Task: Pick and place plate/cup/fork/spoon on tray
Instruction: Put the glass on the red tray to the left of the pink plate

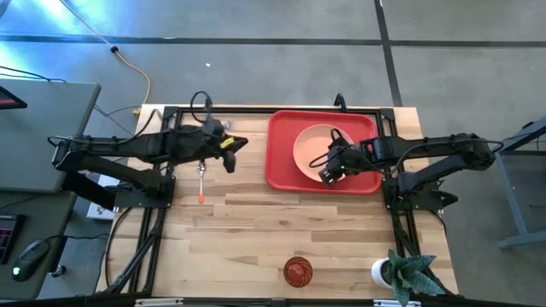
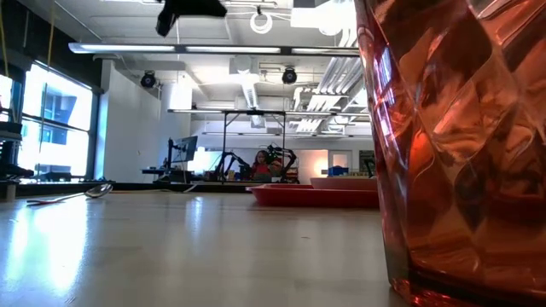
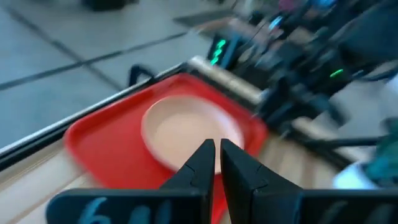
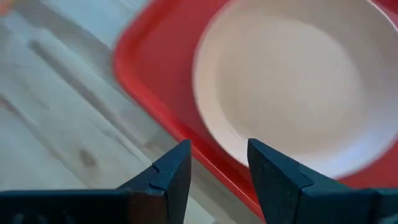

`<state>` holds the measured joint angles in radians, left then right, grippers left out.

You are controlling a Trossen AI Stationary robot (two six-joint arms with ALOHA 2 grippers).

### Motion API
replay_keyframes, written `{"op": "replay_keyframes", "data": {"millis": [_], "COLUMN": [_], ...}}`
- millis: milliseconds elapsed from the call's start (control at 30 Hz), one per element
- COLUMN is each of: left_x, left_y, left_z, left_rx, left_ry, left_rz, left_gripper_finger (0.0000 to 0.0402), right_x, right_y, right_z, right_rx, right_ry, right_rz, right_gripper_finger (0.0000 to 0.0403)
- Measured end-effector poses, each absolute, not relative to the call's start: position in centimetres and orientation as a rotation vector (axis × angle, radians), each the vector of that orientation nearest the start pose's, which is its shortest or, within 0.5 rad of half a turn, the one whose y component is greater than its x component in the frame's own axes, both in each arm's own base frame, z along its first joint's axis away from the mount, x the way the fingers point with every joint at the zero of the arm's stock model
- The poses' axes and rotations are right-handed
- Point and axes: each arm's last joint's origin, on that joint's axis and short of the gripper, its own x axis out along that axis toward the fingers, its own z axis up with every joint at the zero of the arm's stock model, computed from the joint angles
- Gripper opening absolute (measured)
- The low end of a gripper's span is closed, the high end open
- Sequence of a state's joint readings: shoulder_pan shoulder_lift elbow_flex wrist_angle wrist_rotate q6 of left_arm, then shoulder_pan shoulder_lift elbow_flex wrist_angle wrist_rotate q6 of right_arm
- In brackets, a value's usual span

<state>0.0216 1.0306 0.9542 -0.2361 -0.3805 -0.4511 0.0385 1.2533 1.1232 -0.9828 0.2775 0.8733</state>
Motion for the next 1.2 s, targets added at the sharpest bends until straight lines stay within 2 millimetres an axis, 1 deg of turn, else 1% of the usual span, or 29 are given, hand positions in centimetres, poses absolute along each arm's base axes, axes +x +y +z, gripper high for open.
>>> {"op": "replay_keyframes", "data": {"millis": [100, 233, 300, 367, 433, 467, 500, 567, 633, 667, 767, 833, 900, 967, 1033, 1133, 1200], "left_x": [21.2, 19.3, 18.9, 19.0, 20.0, 20.4, 20.9, 21.4, 21.2, 20.9, 19.7, 18.7, 17.7, 16.7, 16.1, 15.7, 16.1], "left_y": [1.0, 0.8, 0.9, 1.0, 1.1, 1.2, 1.3, 1.4, 1.5, 1.6, 1.8, 2.0, 2.2, 2.3, 2.3, 2.2, 2.1], "left_z": [36.2, 38.6, 38.8, 38.5, 37.2, 36.1, 34.8, 31.2, 27.8, 26.6, 23.6, 22.5, 21.9, 21.5, 21.5, 21.4, 21.3], "left_rx": [-0.403, -0.331, -0.315, -0.309, -0.298, -0.299, -0.307, -0.336, -0.377, -0.395, -0.507, -0.59, -0.684, -0.75, -0.788, -0.838, -0.856], "left_ry": [0.069, -0.081, -0.094, -0.075, 0.025, 0.108, 0.206, 0.412, 0.552, 0.589, 0.676, 0.694, 0.692, 0.702, 0.701, 0.698, 0.665], "left_rz": [0.402, 0.366, 0.396, 0.429, 0.471, 0.499, 0.533, 0.616, 0.684, 0.708, 0.718, 0.731, 0.781, 0.836, 0.882, 0.937, 0.955], "left_gripper_finger": [0.0015, 0.0019, 0.003, 0.0046, 0.0067, 0.0077, 0.0087, 0.0104, 0.0116, 0.012, 0.0123, 0.0123, 0.012, 0.0118, 0.0115, 0.0113, 0.0113], "right_x": [23.6, 23.8, 23.8, 23.8, 23.8, 23.8, 23.8, 23.5, 23.2, 23.1, 22.6, 22.6, 22.7, 22.8, 23.2, 23.9, 24.7], "right_y": [0.6, 1.0, 0.9, 0.7, 0.4, 0.2, 0.1, -0.2, -0.3, -0.3, -0.1, 0.1, 0.3, 0.5, 0.6, 0.8, 1.3], "right_z": [30.7, 33.1, 34.3, 35.4, 36.1, 36.3, 36.3, 36.1, 35.6, 35.0, 33.3, 32.1, 31.1, 30.4, 29.9, 30.1, 30.7], "right_rx": [0.57, 0.486, 0.454, 0.439, 0.439, 0.44, 0.437, 0.414, 0.376, 0.35, 0.335, 0.372, 0.418, 0.459, 0.491, 0.53, 0.504], "right_ry": [0.869, 0.793, 0.756, 0.721, 0.695, 0.686, 0.685, 0.705, 0.696, 0.695, 0.719, 0.755, 0.788, 0.788, 0.774, 0.712, 0.636], "right_rz": [-0.61, -0.583, -0.579, -0.582, -0.593, -0.604, -0.614, -0.656, -0.754, -0.809, -0.9, -0.887, -0.868, -0.847, -0.826, -0.767, -0.709], "right_gripper_finger": [0.0149, 0.0149, 0.0149, 0.0149, 0.0149, 0.0149, 0.0149, 0.0149, 0.0149, 0.0149, 0.0149, 0.0149, 0.0149, 0.0149, 0.0149, 0.0149, 0.0149]}}
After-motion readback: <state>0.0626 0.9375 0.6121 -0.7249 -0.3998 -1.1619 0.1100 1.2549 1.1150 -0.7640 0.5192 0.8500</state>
